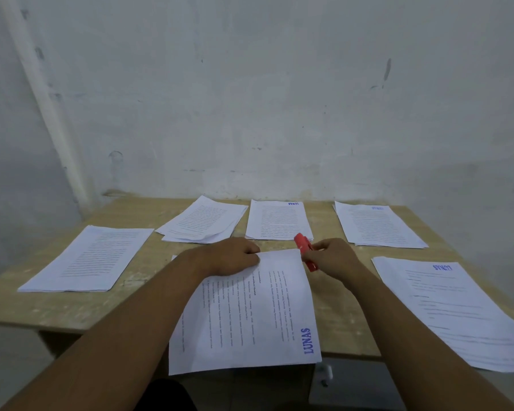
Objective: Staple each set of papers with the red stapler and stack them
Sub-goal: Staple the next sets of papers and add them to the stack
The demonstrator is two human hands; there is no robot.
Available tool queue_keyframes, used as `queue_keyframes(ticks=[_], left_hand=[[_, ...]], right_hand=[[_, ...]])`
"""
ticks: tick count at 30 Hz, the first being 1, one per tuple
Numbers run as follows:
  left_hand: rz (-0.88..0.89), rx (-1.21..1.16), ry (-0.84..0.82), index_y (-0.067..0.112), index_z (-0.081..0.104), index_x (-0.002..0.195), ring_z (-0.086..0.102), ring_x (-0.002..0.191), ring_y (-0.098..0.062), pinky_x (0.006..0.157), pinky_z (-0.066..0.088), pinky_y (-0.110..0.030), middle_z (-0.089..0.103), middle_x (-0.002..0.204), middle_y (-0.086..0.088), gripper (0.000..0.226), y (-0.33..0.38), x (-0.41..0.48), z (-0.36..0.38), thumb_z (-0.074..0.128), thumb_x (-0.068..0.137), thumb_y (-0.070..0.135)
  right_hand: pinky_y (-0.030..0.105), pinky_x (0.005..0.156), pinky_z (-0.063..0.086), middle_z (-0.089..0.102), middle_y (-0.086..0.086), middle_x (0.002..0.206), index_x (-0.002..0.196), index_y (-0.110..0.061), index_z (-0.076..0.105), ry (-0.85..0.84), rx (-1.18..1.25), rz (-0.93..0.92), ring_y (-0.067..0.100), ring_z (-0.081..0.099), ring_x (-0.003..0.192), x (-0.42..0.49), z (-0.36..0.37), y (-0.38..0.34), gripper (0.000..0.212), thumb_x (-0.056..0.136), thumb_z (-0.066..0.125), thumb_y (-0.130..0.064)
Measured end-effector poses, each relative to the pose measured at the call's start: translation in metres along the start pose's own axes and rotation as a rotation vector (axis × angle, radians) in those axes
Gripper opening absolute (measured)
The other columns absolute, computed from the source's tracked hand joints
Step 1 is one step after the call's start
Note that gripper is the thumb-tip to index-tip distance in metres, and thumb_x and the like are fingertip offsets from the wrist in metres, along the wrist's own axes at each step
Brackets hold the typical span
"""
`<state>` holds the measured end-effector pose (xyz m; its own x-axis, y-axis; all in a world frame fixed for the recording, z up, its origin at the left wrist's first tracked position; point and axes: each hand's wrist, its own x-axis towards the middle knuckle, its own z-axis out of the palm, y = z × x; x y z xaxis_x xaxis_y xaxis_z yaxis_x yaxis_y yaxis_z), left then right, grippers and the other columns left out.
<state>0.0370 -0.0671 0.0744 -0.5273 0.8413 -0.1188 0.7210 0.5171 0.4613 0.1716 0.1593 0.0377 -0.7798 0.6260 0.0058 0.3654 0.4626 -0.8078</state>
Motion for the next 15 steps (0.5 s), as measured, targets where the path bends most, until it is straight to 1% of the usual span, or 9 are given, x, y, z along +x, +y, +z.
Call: queue_keyframes(ticks=[2, 4, 6, 7, 8, 10, 11, 13, 15], left_hand=[[-0.001, -0.012, 0.006, 0.019, 0.042, 0.074, 0.042, 0.069, -0.014, 0.069, 0.03, -0.034, 0.041, 0.075, -0.001, 0.034, -0.002, 0.0, 0.0, 0.047, 0.105, 0.031], [-0.004, -0.035, 0.012, 0.018, 0.042, 0.073, 0.042, 0.068, -0.014, 0.068, 0.03, -0.034, 0.041, 0.073, 0.002, 0.034, -0.003, 0.001, 0.0, 0.048, 0.104, 0.031], [-0.002, -0.032, 0.009, 0.016, 0.054, 0.077, 0.05, 0.073, -0.014, 0.071, 0.036, -0.034, 0.052, 0.078, 0.005, 0.031, -0.004, 0.001, -0.001, 0.052, 0.102, 0.034], [-0.002, -0.025, 0.004, 0.017, 0.064, 0.087, 0.057, 0.081, -0.012, 0.076, 0.042, -0.034, 0.061, 0.086, 0.006, 0.026, -0.004, 0.0, -0.002, 0.054, 0.101, 0.036], [-0.006, -0.018, -0.003, 0.021, 0.071, 0.1, 0.062, 0.091, -0.012, 0.083, 0.046, -0.034, 0.067, 0.098, 0.007, 0.023, -0.003, -0.001, -0.002, 0.056, 0.1, 0.038], [-0.019, -0.002, -0.003, 0.023, 0.072, 0.12, 0.064, 0.106, -0.014, 0.096, 0.049, -0.037, 0.069, 0.117, 0.005, 0.03, -0.001, -0.003, -0.004, 0.058, 0.099, 0.039], [-0.025, 0.01, 0.002, 0.023, 0.07, 0.124, 0.064, 0.11, -0.016, 0.099, 0.049, -0.039, 0.069, 0.121, 0.003, 0.033, -0.001, -0.004, -0.004, 0.058, 0.099, 0.04], [-0.028, 0.029, 0.013, 0.022, 0.069, 0.126, 0.064, 0.113, -0.018, 0.1, 0.049, -0.041, 0.069, 0.124, 0.002, 0.035, -0.002, -0.005, -0.005, 0.059, 0.098, 0.041], [-0.03, 0.037, 0.017, 0.024, 0.069, 0.128, 0.063, 0.114, -0.017, 0.101, 0.049, -0.04, 0.068, 0.125, 0.005, 0.035, -0.003, -0.006, -0.006, 0.06, 0.098, 0.041]], right_hand=[[0.027, 0.067, 0.052, 0.077, -0.005, 0.076, 0.078, -0.027, 0.074, -0.009, -0.123, -0.017, 0.011, 0.073, 0.074, 0.0, 0.005, 0.006, 0.029, 0.088, 0.078, -0.054], [0.031, 0.073, 0.058, 0.08, -0.001, 0.082, 0.082, -0.026, 0.079, -0.052, -0.25, -0.012, 0.016, 0.074, 0.079, 0.001, 0.011, 0.012, 0.027, 0.088, 0.077, -0.053], [0.034, 0.08, 0.06, 0.08, 0.0, 0.093, 0.094, -0.022, 0.083, -0.089, -0.329, 0.005, 0.017, 0.074, 0.086, 0.002, 0.017, 0.017, 0.023, 0.088, 0.08, -0.044], [0.034, 0.081, 0.06, 0.08, 0.001, 0.097, 0.099, -0.02, 0.083, -0.097, -0.35, 0.014, 0.017, 0.073, 0.088, 0.003, 0.02, 0.02, 0.023, 0.088, 0.08, -0.039], [0.033, 0.082, 0.06, 0.08, 0.002, 0.1, 0.103, -0.019, 0.083, -0.104, -0.362, 0.017, 0.018, 0.073, 0.09, 0.004, 0.023, 0.021, 0.024, 0.088, 0.08, -0.037], [0.033, 0.082, 0.059, 0.079, 0.002, 0.106, 0.112, -0.018, 0.082, -0.123, -0.375, 0.02, 0.017, 0.072, 0.092, 0.006, 0.024, 0.023, 0.031, 0.087, 0.082, -0.036], [0.031, 0.083, 0.058, 0.078, 0.001, 0.112, 0.12, -0.018, 0.08, -0.137, -0.38, 0.02, 0.016, 0.072, 0.095, 0.007, 0.023, 0.024, 0.039, 0.086, 0.083, -0.037], [0.03, 0.09, 0.051, 0.071, 0.001, 0.13, 0.136, -0.019, 0.07, -0.097, -0.353, -0.01, 0.019, 0.068, 0.111, 0.008, 0.019, 0.021, 0.053, 0.089, 0.081, -0.039], [0.029, 0.098, 0.046, 0.068, 0.001, 0.138, 0.141, -0.019, 0.066, 0.015, -0.216, -0.094, 0.019, 0.065, 0.121, 0.006, 0.013, 0.011, 0.046, 0.099, 0.07, -0.036]])
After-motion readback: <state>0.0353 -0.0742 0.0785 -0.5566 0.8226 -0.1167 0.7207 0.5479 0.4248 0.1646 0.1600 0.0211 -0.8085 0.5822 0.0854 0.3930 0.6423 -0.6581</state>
